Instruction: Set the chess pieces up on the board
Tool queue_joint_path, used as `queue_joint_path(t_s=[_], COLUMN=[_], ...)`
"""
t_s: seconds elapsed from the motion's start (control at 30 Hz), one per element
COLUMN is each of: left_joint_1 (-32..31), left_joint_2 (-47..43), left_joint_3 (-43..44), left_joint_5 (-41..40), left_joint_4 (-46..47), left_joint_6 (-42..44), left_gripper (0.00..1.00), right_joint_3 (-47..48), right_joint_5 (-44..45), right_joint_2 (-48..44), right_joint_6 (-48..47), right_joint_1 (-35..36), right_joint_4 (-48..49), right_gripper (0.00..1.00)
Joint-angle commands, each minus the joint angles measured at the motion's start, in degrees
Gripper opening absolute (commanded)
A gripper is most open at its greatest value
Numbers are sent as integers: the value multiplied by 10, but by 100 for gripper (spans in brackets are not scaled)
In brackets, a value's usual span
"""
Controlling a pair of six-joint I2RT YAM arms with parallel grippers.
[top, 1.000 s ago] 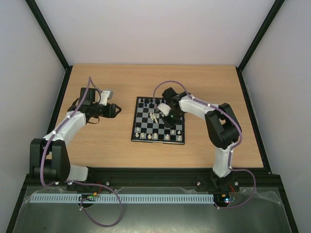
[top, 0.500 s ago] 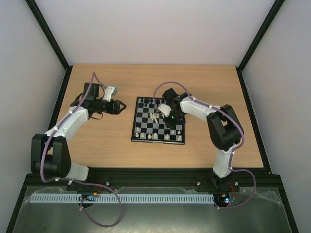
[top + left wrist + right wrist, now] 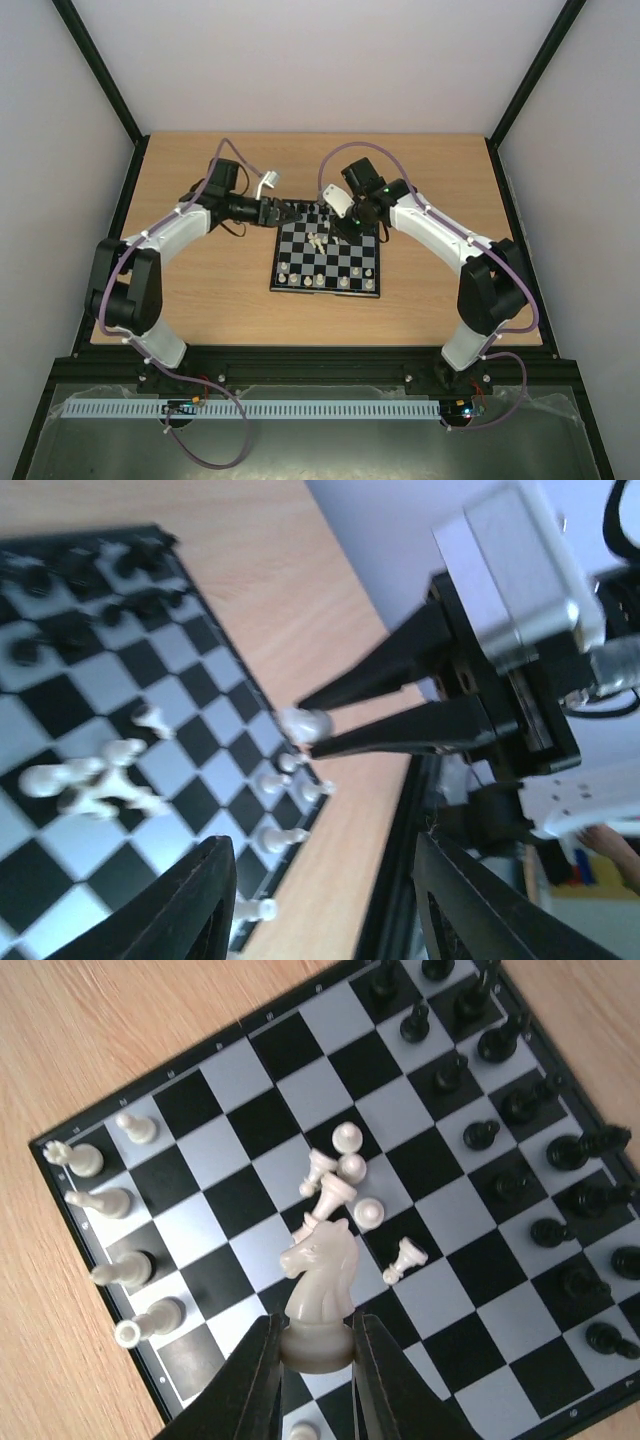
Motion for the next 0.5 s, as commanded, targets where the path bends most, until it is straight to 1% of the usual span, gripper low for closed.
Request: queue_joint_path(t_s=[0.0, 0.13, 0.23, 0.33, 0.47], left_joint_1=[-45, -61, -58, -58, -58], left_joint_2=[14, 37, 50, 65, 81], left_joint_3=[8, 16, 15, 17, 21], left_joint_5=[72, 72, 67, 68, 72], left_joint_4=[37, 32, 54, 78, 104], left_joint_6=[-45, -49, -78, -103, -131], left_gripper=[52, 50, 50, 54, 56], right_joint_3=[31, 33, 26, 19, 17], right_joint_5=[-29, -44, -56, -69, -74], right_joint_2=[7, 0, -10, -20, -23], right_joint_6=[4, -1, -2, -3, -5], right_joint_1=[7, 11, 13, 17, 23], right_joint_4=[-6, -7, -6, -7, -9], right_gripper=[10, 10, 10, 10, 11])
